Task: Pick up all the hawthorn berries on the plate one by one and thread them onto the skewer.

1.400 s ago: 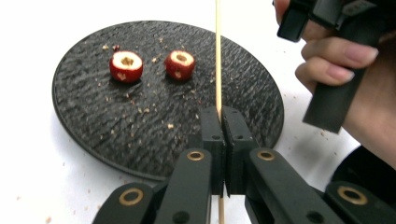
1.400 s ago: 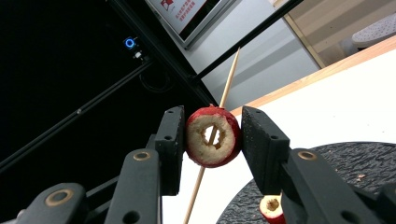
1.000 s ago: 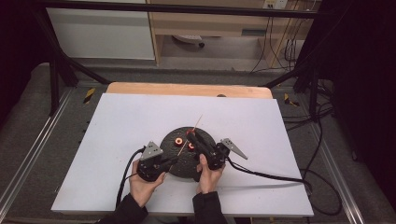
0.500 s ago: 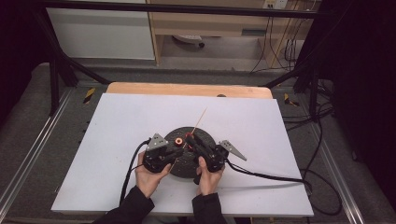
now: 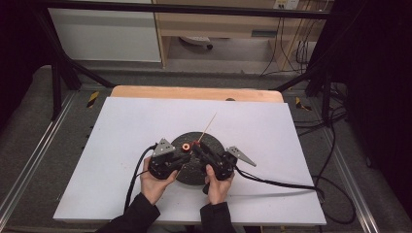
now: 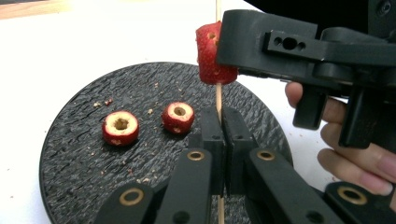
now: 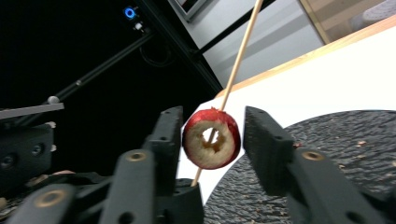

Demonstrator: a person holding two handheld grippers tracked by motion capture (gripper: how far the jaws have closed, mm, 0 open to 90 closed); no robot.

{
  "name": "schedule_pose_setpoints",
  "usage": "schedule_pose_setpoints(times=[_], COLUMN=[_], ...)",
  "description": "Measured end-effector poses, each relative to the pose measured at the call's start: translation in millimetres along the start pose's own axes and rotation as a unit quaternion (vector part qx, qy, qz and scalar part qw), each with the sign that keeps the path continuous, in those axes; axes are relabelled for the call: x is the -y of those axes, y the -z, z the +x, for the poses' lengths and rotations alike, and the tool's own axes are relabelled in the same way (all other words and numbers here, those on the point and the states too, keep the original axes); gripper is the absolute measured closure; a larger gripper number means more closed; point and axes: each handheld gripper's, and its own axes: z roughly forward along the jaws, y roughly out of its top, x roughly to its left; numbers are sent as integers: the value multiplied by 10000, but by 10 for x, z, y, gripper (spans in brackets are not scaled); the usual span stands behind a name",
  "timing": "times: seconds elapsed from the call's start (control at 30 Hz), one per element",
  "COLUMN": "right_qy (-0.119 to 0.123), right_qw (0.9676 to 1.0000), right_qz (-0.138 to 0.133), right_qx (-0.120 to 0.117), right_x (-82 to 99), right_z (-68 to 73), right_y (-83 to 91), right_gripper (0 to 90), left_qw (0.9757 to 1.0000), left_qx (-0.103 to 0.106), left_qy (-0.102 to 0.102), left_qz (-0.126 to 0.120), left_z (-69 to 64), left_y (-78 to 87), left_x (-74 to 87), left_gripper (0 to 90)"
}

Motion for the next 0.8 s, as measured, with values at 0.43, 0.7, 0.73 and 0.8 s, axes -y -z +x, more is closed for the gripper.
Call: schedule_pose_setpoints(times=[0.43, 0.7, 0.73, 0.8], right_qy=[584, 984, 1018, 1114], right_qw=[9968, 9864, 9848, 9803], right_qz=[546, 1289, 1378, 1605], right_qx=[79, 270, 279, 280], right_x=[-114, -143, -150, -168], right_z=[-3, -63, -68, -80], right_y=[55, 43, 43, 47], right_gripper=[211, 85, 83, 75], left_qw=[9999, 9993, 9993, 9992], left_qx=[-36, -90, -90, -87], left_qy=[-27, -85, -82, -63], left_qz=[150, 343, 366, 393], left_z=[210, 362, 381, 415], left_y=[261, 492, 521, 578], left_x=[186, 335, 364, 423], left_gripper=[886, 885, 885, 885])
